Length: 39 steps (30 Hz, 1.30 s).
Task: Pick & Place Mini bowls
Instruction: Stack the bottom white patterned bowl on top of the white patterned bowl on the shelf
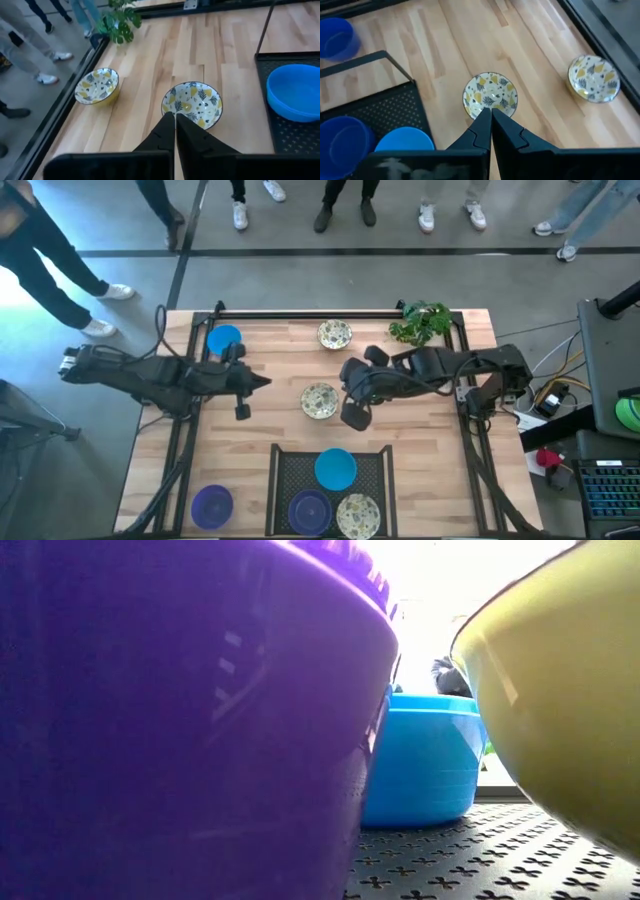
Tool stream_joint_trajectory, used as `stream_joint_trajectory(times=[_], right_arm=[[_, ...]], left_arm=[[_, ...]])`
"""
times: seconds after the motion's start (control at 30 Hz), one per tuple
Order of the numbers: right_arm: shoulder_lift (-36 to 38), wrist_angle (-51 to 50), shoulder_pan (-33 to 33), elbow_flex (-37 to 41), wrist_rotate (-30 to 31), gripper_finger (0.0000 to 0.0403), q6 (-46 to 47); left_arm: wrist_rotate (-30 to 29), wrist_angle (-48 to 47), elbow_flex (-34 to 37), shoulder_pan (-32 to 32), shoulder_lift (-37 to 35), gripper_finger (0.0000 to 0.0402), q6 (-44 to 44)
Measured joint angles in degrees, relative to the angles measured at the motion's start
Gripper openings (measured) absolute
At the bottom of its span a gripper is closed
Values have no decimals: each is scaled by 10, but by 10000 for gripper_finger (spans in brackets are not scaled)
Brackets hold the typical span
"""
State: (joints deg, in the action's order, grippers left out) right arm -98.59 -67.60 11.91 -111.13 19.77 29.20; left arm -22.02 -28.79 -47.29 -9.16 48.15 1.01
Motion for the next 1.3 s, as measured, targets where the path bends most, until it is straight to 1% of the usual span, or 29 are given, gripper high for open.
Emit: stream_joint_trajectory(times=[0.07, 0.17, 0.37, 0.5, 0.7, 0.83, 0.97, 1.2, 1.3], right_arm=[[0, 5, -2, 16, 2, 11, 15], [0, 6, -8, 39, 3, 25, 43], [0, 11, -37, 99, 12, 82, 128], [0, 34, -62, 136, 14, 124, 170], [0, 87, -97, 191, -2, 167, 174], [0, 138, -110, 232, -34, 180, 174], [0, 200, -118, 279, -62, 183, 173], [0, 289, -130, 351, -73, 183, 173], [0, 335, -138, 380, -98, 185, 177]], left_arm=[[0, 6, 9, -2, -10, 2, -2], [0, 13, 19, -5, -19, 1, -3], [-1, 14, 24, -6, -24, 0, -3], [-1, 14, 24, -6, -24, 0, -10], [-1, 14, 24, -5, -23, 0, -12], [-1, 14, 24, -5, -23, 0, -13], [-1, 13, 24, -5, -23, 0, -16], [-1, 13, 24, -5, -23, 0, -16], [-1, 13, 24, -5, -23, 0, -16]])
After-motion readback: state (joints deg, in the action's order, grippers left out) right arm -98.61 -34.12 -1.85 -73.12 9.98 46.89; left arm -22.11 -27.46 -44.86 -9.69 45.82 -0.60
